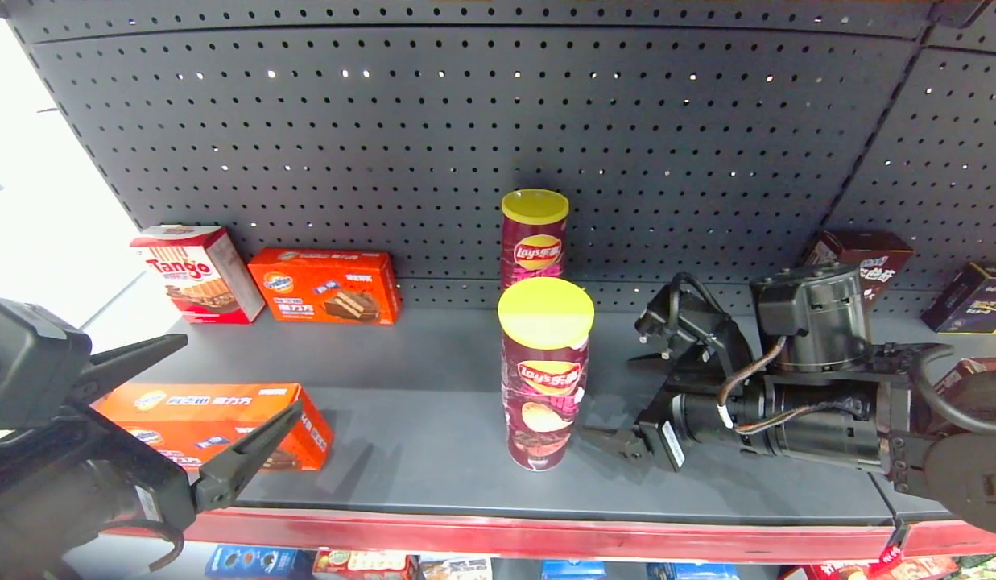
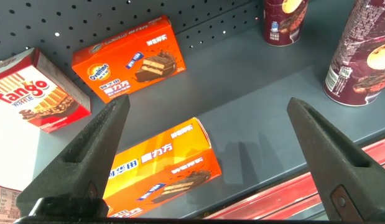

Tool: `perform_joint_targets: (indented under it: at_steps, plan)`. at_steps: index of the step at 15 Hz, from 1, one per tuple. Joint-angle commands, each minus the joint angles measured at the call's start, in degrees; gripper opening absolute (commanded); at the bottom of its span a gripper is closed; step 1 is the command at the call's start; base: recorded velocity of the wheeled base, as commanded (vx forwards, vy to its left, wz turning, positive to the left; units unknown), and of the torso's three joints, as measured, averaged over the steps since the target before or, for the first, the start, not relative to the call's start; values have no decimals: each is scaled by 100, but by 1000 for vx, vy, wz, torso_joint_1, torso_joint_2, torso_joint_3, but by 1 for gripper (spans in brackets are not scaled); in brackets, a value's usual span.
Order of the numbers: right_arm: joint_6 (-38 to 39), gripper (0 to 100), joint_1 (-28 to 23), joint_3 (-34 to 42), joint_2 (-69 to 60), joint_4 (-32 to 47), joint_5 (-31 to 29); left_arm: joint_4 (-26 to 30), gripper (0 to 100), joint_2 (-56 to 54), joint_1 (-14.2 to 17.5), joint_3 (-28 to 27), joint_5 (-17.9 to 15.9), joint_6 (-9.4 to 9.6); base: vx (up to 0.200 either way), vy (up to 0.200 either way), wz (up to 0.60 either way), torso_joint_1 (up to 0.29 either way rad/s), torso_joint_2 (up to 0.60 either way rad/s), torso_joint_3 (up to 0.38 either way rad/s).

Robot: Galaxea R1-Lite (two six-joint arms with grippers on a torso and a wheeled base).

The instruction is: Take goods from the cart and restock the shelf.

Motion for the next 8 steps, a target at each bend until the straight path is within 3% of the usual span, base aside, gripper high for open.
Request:
perform_joint_targets:
  at_steps: [1,5,8]
  plan:
    - [7,100,-51,1,-71,-8,-3,-3,100,0,-2,25,8,2,0,0,0,0,0,0]
    - [43,100,-491,71,-563,-43,-3,-3,100,-149,15,42,26,2,0,0,0,0,0,0]
    - [43,100,-500,256,-686,-52,-3,-3,100,-193,7,121,17,2,0,0,0,0,0,0]
